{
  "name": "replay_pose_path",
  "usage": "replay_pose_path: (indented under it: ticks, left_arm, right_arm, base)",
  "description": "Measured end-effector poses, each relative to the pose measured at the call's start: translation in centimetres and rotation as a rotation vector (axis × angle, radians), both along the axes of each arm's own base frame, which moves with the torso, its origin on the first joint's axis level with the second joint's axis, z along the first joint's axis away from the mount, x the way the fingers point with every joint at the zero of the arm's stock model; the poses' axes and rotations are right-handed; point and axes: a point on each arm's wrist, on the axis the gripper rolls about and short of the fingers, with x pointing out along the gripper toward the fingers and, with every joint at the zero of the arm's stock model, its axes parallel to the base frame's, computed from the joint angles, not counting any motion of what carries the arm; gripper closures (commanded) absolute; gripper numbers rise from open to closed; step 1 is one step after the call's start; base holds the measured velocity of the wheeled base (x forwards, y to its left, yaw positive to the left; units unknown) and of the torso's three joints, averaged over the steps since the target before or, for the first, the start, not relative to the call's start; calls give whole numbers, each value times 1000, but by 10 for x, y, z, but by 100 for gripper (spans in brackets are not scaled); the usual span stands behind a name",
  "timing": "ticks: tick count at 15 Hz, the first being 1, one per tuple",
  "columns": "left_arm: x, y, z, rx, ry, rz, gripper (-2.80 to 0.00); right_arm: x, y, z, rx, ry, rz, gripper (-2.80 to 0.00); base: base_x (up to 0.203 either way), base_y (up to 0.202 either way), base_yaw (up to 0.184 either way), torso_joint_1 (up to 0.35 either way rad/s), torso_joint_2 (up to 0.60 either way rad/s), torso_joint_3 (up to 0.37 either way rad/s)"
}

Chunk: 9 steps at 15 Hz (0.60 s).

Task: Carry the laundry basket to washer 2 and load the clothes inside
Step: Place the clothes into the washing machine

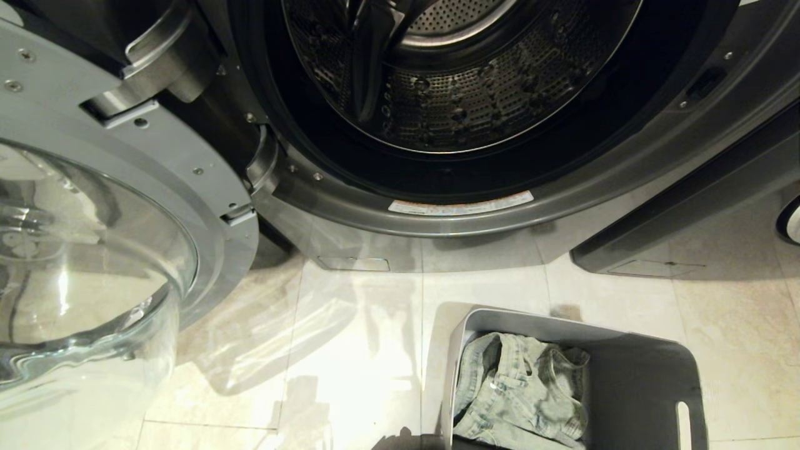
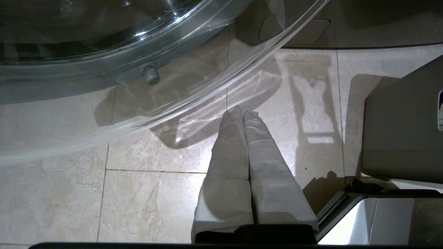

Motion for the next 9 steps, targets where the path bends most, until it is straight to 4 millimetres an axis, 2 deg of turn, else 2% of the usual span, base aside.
replay_pose_path:
  ticks: [2,4,6,9]
  left_arm:
    - [0,0,0,-11,0,0,0]
    - [0,0,0,-12,0,0,0]
    - [0,0,0,-12,-1,0,0]
    - [0,0,0,-12,0,1,0]
  right_arm:
    - [31,2,5,41,208,78,0]
    - [62,5,-2,51,378,158,0]
    - [82,6,-22,15,514,205,0]
    - [97,8,-54,-40,646,265,0]
  base:
    - [0,0,0,0,0,0]
    - [0,0,0,0,0,0]
    - [0,0,0,0,0,0]
    - [0,0,0,0,0,0]
